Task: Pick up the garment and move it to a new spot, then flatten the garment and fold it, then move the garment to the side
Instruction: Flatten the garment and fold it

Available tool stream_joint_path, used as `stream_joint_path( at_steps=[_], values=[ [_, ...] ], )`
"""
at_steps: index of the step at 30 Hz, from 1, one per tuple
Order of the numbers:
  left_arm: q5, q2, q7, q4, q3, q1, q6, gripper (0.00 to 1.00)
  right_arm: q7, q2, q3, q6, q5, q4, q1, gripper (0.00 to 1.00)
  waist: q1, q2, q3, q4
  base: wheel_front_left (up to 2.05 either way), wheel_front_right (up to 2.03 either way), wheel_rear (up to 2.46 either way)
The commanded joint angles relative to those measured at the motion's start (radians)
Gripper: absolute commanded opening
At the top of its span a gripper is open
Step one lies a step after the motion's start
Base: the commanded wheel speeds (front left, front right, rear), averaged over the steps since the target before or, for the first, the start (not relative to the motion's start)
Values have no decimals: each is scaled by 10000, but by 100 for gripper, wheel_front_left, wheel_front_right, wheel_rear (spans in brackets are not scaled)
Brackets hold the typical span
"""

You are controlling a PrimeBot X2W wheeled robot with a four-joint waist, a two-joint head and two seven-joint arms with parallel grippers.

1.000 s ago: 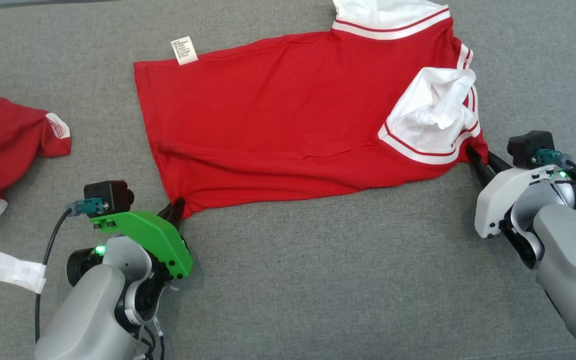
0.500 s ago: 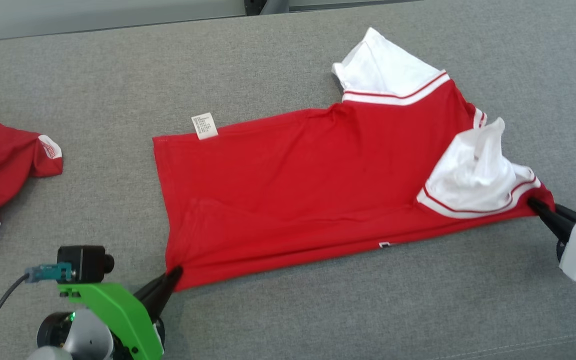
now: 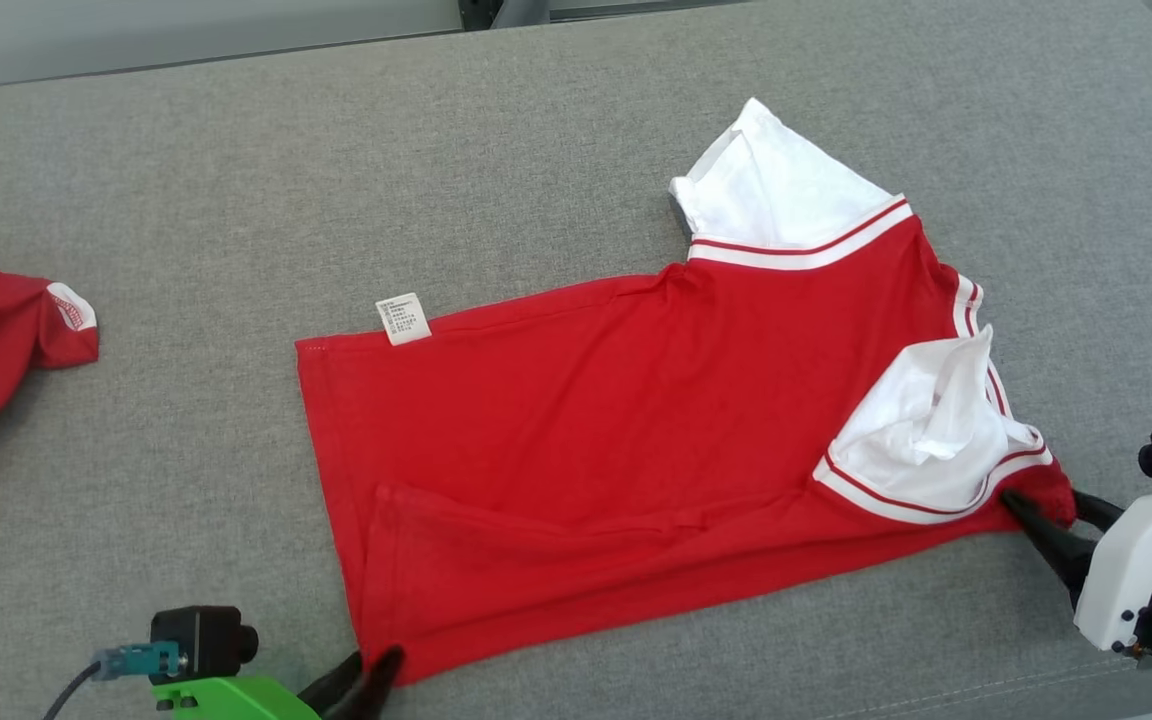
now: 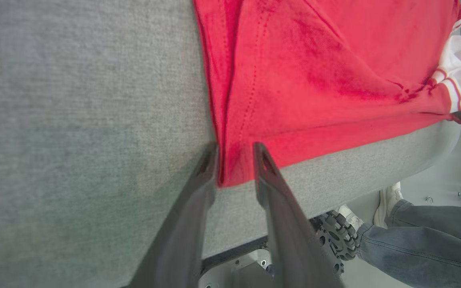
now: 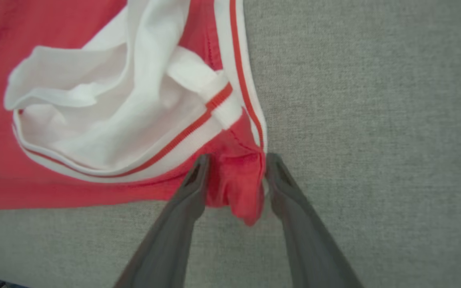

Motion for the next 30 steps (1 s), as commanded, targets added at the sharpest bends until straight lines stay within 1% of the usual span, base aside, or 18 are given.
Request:
stream_joint_path(
  at_steps=[1,6,10,11,13,15,18,22,25,27,30],
  values=[
    [141,-25,-140,-17,19,191,55,100,-38,-21,-173,-17,-198,-132,139,100,0,46,-36,39,0,0,0],
    [392,72,-510,-498,239,110,318,100,-220,-258,-914,-16,-779,-894,-72,100,0,46,79,182,0,0,0],
    [937,23,-813,-511,573,-1009,511,100,-157,-263,-1502,-13,-1486,-1568,-837,100,0,46,466,401,0,0,0],
    [937,23,-813,-511,573,-1009,511,100,-157,-263,-1502,-13,-1486,-1568,-837,100,0,46,466,401,0,0,0],
    [1001,-294,-825,-152,575,-1902,444,100,-34,-50,-1640,-14,-1936,-1610,-1488,100,0,46,778,595,0,0,0],
    [1262,-433,-703,440,462,-2890,397,100,225,285,-1499,-8,-2236,-1499,-2309,100,0,46,1153,742,0,0,0],
    [1498,-872,-382,1425,198,-4348,239,100,596,794,-1207,-13,-2878,-884,-3851,100,0,46,1737,874,0,0,0],
    [1707,-1232,96,2616,-246,-5882,-59,100,858,1602,-807,-13,-3623,438,-5767,100,0,46,2389,1151,0,0,0],
    [1835,-1496,340,3393,-509,-6671,-303,100,958,1782,-436,-13,-4115,1425,-6826,100,0,46,2705,1436,0,0,0],
    [1830,-1660,482,3810,-708,-6959,-514,100,990,1934,-177,-13,-4233,1994,-7336,100,0,46,2837,1600,0,0,0],
    [1750,-1869,613,4308,-880,-7242,-785,100,867,1971,118,-13,-4298,2676,-7895,100,0,46,2928,1787,0,0,0]
  ],
)
